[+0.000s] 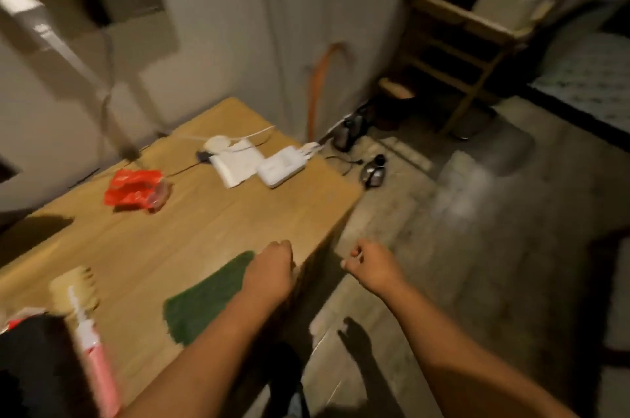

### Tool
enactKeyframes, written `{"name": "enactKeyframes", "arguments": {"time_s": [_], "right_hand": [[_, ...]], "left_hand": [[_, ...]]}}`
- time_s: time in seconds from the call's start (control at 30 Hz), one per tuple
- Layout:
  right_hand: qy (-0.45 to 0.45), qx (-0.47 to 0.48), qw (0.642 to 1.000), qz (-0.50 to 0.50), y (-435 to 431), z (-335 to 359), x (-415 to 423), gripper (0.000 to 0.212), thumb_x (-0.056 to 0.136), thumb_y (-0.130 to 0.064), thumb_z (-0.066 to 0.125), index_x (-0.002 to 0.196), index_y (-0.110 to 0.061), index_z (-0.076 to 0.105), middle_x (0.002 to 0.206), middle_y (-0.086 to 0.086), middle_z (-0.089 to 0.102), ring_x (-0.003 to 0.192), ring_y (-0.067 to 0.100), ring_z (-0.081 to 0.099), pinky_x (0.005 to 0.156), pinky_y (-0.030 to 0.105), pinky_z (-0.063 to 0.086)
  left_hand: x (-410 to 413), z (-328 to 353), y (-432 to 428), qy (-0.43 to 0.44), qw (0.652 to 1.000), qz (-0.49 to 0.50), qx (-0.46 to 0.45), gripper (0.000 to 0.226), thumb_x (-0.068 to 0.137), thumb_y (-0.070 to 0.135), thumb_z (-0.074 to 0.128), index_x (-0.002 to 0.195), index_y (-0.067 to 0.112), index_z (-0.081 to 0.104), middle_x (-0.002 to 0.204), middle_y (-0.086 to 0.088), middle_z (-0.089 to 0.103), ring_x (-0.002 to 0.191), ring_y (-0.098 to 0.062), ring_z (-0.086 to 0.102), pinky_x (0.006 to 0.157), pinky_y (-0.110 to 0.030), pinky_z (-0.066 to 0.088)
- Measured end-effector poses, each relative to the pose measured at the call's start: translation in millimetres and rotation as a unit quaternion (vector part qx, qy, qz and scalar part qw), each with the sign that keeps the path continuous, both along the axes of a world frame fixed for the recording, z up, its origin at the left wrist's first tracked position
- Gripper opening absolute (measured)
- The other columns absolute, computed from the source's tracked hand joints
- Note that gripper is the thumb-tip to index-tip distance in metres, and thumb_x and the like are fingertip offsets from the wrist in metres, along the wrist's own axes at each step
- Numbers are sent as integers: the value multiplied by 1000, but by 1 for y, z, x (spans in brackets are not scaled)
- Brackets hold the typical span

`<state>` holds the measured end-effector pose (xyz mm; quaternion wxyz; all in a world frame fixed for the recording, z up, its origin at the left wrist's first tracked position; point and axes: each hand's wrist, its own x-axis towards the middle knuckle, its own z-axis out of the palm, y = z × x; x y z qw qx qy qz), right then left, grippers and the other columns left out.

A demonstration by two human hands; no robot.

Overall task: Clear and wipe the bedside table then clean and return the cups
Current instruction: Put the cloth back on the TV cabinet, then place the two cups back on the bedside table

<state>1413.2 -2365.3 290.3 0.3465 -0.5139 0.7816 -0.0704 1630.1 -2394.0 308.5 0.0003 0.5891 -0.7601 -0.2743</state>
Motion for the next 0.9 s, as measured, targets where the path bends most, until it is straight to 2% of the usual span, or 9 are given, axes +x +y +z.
{"name": "enactKeyframes", "arguments": {"time_s": [0.07,0.13,0.23,0.37,0.47,0.57,0.6,0.77,0.9], "right_hand": [[0,-25,995,-97,55,19,-61,27,71,-44,66,72,-25,46,73,-4,55,74,23,59,63,33,44],[-5,-51,981,-186,120,36,-116,23,70,-36,64,69,-22,46,71,0,56,73,27,59,63,36,46],[7,-90,947,-309,253,66,-191,22,73,-27,68,65,-21,48,73,4,61,77,27,61,71,38,51],[66,-121,888,-439,475,97,-253,16,76,-38,67,77,-24,60,90,7,68,88,26,64,75,34,50],[62,-159,801,-574,641,116,-262,18,77,-42,67,81,-32,53,86,-2,64,80,17,62,66,29,48],[72,-161,723,-668,762,134,-260,25,79,-46,68,86,-25,57,86,-4,65,77,14,62,64,27,47],[80,-163,688,-703,814,137,-257,25,79,-44,69,88,-22,59,88,-2,66,78,14,63,66,27,47],[112,-132,609,-774,972,144,-257,23,89,-34,64,99,-13,62,110,9,66,91,18,59,70,22,42],[123,-104,568,-807,1088,145,-290,24,90,-36,62,107,-18,59,110,3,59,109,21,56,94,26,42]], "left_hand": [[-67,18,18,27,995,-96,-15,24,86,33,63,99,15,55,104,-10,62,95,-30,61,77,-39,51],[-135,33,47,24,981,-192,-32,24,86,35,63,99,15,57,105,-8,63,94,-26,61,78,-38,52],[-245,52,128,22,943,-322,-76,30,88,38,62,108,16,58,109,-7,64,98,-24,60,76,-31,46],[-370,77,293,42,873,-475,-104,33,87,41,63,111,18,61,109,-5,64,98,-22,61,70,-27,41],[-444,95,436,60,797,-591,-107,31,86,38,62,108,16,63,106,-7,67,99,-24,62,76,-28,46],[-496,113,555,84,723,-679,-100,28,84,32,61,105,15,63,107,-9,68,102,-25,62,82,-30,47],[-517,118,611,100,684,-715,-102,28,85,33,62,106,14,62,107,-9,67,103,-25,61,82,-30,45],[-589,136,797,131,566,-806,-113,30,91,42,57,111,19,57,87,3,54,103,-18,57,79,-26,39],[-654,139,936,130,494,-855,-85,32,91,42,57,115,20,58,105,0,65,102,-16,59,85,-26,44]]}}
